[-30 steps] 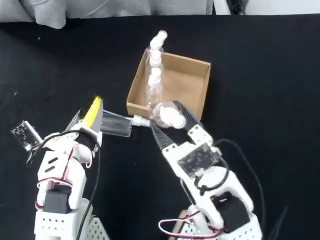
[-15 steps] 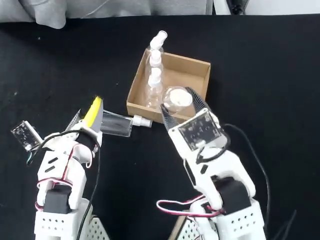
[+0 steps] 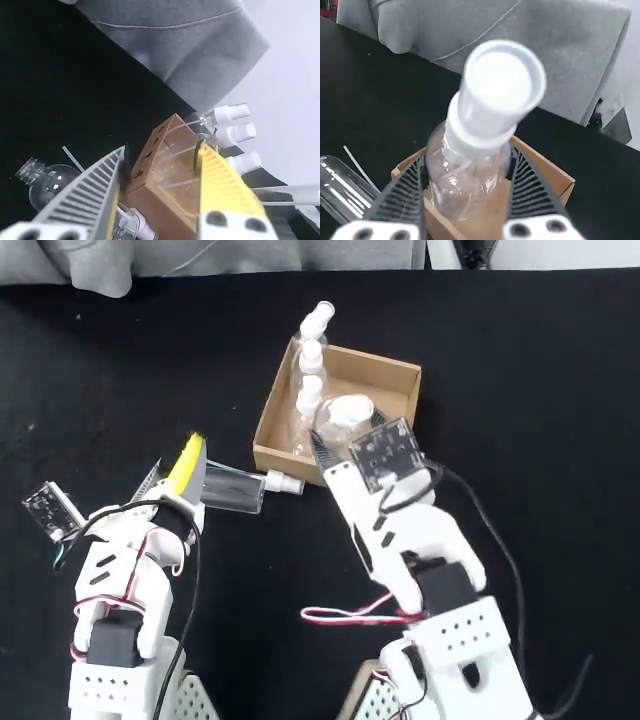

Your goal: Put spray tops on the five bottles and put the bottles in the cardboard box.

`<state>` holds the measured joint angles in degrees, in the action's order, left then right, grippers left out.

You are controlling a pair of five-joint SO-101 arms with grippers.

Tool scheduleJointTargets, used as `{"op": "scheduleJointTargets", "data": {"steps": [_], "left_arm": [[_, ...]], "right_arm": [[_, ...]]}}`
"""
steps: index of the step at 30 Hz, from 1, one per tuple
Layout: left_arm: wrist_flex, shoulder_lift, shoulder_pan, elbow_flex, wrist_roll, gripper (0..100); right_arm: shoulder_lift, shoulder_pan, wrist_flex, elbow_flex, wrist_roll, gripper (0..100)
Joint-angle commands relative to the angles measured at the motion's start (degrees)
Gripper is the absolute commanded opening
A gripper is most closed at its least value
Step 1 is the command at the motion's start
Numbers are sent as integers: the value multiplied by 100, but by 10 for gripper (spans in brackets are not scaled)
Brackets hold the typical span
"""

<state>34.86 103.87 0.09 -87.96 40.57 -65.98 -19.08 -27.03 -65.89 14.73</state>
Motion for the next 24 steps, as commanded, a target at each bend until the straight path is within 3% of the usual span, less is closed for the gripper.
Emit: {"op": "scheduleJointTargets", "data": {"steps": [1, 12, 24], "left_arm": [[-132, 70, -66, 277, 44, 209], [-132, 70, -409, 312, 53, 209], [-132, 70, -558, 321, 62, 209]], "right_arm": [[330, 105, 404, 453, -79, 15], [1059, 105, 1046, 470, -79, 15], [1297, 167, 1020, 532, -79, 15]]}}
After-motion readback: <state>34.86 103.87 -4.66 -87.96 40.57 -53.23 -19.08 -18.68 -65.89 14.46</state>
